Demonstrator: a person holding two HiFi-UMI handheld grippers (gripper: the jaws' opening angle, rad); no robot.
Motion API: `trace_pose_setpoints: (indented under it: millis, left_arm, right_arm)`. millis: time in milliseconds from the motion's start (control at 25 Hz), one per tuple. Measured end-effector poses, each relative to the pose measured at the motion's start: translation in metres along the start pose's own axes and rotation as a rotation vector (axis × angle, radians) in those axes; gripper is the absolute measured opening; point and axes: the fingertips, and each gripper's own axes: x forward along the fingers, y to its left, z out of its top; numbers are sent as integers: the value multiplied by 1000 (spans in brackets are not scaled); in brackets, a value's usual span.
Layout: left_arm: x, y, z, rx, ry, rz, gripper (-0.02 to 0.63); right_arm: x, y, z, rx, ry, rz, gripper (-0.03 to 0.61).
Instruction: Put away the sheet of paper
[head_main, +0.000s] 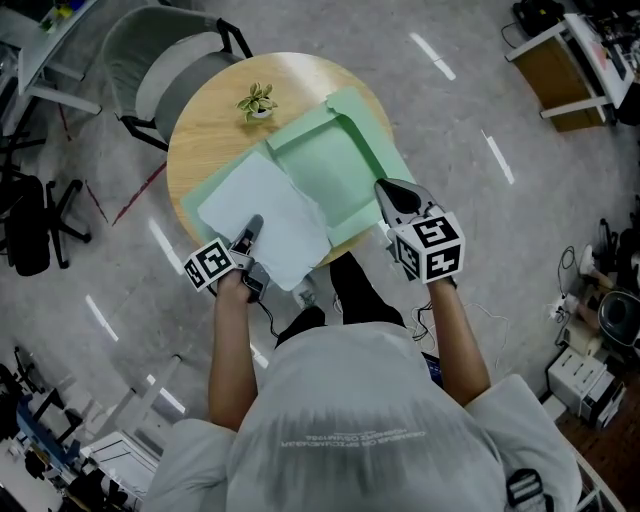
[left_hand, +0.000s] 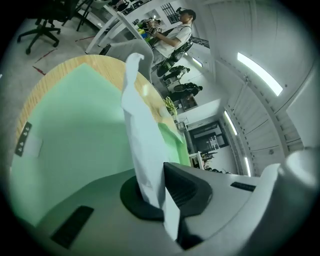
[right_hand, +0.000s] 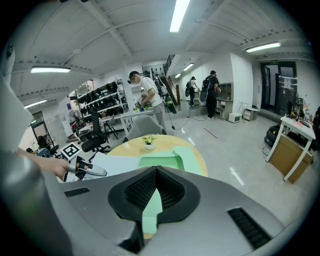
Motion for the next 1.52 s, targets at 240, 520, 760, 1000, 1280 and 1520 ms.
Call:
trace_pose_setpoints:
  millis: [240,520,760,1000,1280,1520]
  left_arm:
    - [0,18,-7,149,84,119,18]
    - [13,3,-12,223,119,96,18]
    - [29,1,-17,193,129,76,18]
    - [40,-1,-13,147,118,60,18]
    - [62,-13,-13,140,123,58,18]
    - [80,-22,-1,148,110,64,18]
  right_arm:
    - [6,-3,-7,18,12,9,21]
    - [6,-6,-8,25,14,1,21]
    - [3,-9,-7,28,8,-7,22]
    - [-1,-16,-14,58,10,-20,22]
    - [-3,-24,-18,86,3,-7,23]
    - [5,-39,-17,81,14,2,21]
